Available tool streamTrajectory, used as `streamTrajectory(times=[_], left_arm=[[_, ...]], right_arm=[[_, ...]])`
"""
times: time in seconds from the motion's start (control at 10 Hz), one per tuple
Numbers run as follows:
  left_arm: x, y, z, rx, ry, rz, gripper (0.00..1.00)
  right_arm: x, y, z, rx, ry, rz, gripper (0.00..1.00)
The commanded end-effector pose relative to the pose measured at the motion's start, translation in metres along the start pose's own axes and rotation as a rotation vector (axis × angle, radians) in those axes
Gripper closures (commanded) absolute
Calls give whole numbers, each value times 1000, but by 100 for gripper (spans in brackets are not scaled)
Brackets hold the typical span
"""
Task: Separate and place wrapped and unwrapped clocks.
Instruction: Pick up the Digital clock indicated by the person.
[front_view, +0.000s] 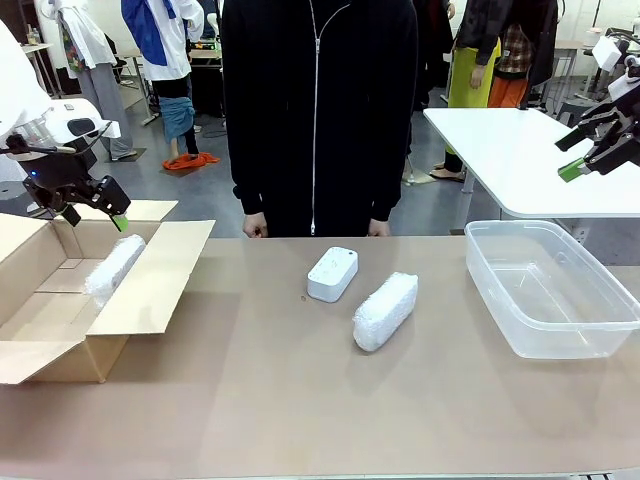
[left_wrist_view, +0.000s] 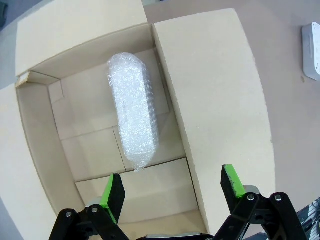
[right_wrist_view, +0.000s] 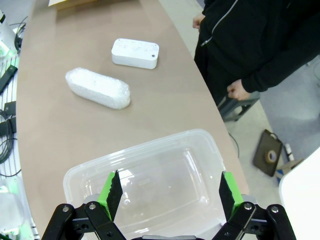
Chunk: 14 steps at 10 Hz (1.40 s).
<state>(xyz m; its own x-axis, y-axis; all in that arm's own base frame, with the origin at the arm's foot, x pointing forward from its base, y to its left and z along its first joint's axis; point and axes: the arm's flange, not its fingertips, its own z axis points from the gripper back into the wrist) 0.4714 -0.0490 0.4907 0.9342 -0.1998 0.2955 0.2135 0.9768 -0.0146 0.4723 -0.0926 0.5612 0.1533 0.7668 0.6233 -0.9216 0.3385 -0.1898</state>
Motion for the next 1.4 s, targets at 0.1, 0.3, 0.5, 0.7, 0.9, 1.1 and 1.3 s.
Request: streamTrajectory(times=[0.1,0.3,0.5,0.7,0.9,1.1,1.3], left_arm=[[0,1,1,-1,-1,2,0],[0,1,1,-1,-1,2,0],[-2,0,5,35,-12,-7,0],[-9,3,14,46,-21,-106,0],[-11,9,29,87,-3,-229,0],[-19,23,45,111,1,-323,0],[-21,43,57,94,-35,-510,0]], right_arm=[[0,0,-1,5,-16,1,0],[0,0,-1,5,-16,1,0],[0,0,-1,5,-16,1,0],[0,0,-1,5,-16,1,0],[0,0,-1,5,-16,1,0],[0,0,-1,5,-16,1,0],[0,0,-1,5,-16,1,0]])
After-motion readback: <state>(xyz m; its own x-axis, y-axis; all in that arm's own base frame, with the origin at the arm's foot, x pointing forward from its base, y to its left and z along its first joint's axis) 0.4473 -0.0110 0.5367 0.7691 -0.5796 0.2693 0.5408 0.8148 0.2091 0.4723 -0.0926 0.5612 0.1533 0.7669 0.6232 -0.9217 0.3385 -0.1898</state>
